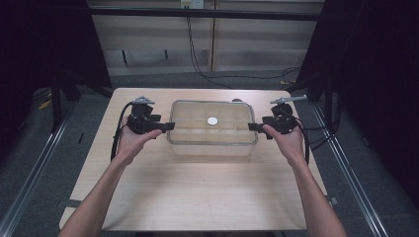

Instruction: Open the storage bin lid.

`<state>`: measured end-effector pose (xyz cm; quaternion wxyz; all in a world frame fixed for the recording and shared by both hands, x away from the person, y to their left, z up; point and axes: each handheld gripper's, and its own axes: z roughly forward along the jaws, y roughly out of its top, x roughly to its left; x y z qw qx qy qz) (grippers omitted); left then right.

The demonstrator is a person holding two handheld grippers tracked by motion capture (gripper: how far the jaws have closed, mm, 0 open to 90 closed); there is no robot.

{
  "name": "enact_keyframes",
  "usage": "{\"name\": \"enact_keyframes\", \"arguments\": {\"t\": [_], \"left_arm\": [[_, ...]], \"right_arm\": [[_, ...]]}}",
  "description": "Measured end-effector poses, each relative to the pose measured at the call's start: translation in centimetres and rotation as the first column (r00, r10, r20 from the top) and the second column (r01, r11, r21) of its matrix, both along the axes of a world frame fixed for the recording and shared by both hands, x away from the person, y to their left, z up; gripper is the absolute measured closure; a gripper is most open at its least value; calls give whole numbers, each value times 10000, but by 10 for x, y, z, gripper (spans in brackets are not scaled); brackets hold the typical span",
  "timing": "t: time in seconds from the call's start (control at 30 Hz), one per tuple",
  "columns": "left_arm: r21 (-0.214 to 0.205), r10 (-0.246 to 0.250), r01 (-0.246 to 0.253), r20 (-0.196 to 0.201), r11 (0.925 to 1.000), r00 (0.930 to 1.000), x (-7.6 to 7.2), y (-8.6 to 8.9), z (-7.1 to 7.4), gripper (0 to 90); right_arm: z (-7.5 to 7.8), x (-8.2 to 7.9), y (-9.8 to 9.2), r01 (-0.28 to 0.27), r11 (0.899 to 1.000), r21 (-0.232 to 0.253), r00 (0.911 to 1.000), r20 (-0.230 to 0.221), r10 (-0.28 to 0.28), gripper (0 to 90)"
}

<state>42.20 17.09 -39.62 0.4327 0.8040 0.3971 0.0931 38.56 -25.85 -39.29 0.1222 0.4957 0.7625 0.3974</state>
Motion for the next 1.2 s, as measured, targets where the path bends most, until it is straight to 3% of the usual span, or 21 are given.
{"name": "enact_keyframes", "arguments": {"t": [0.1, 0.2, 0.3, 0.4, 0.47, 0.5, 0.7, 0.8, 1.0, 1.2], "left_arm": [[117, 32, -32, 5, 9999, 10000, 4, -2, 0, 269], [74, -4, 5, -233, 10000, 9997, 10, -3, -3, 267], [160, 288, -282, -402, 9995, 9988, 16, -4, -9, 250], [357, 141, -121, -565, 9993, 9983, 19, -5, -12, 249], [108, 168, -161, -708, 9998, 9973, 21, -5, -13, 248], [214, 147, -133, -688, 9997, 9975, 23, -4, -15, 259], [224, 434, -417, -831, 9989, 9956, 29, -1, -24, 255], [170, 459, -446, -863, 9989, 9952, 30, 0, -26, 271], [-17, 387, -391, -1149, 9992, 9926, 31, -5, -32, 236], [383, 298, -252, -1249, 9990, 9917, 34, -14, -36, 204]], "right_arm": [[-1, 4, 1, -35, 10000, 31, 10000, -67, 35, 247], [0, 9, 3, -85, 9998, 170, 9999, -90, 87, 246], [-4, 18, 5, 31, 9992, 397, 9998, -180, -24, 239], [-10, 24, 6, 91, 9992, 380, 9989, -455, -73, 226], [-13, 28, 7, 82, 9996, 268, 9982, -595, -66, 209], [-15, 29, 7, 128, 9997, 230, 9980, -619, -114, 207], [-28, 37, 8, 185, 9993, 327, 9948, -1009, -151, 181], [-34, 38, 9, 195, 9998, 71, 9946, -1019, -187, 181], [-42, 40, 14, 370, 9993, 42, 9936, -1069, -364, 162], [-48, 43, 18, 358, 9994, 0, 9919, -1222, -355, 134]]}}
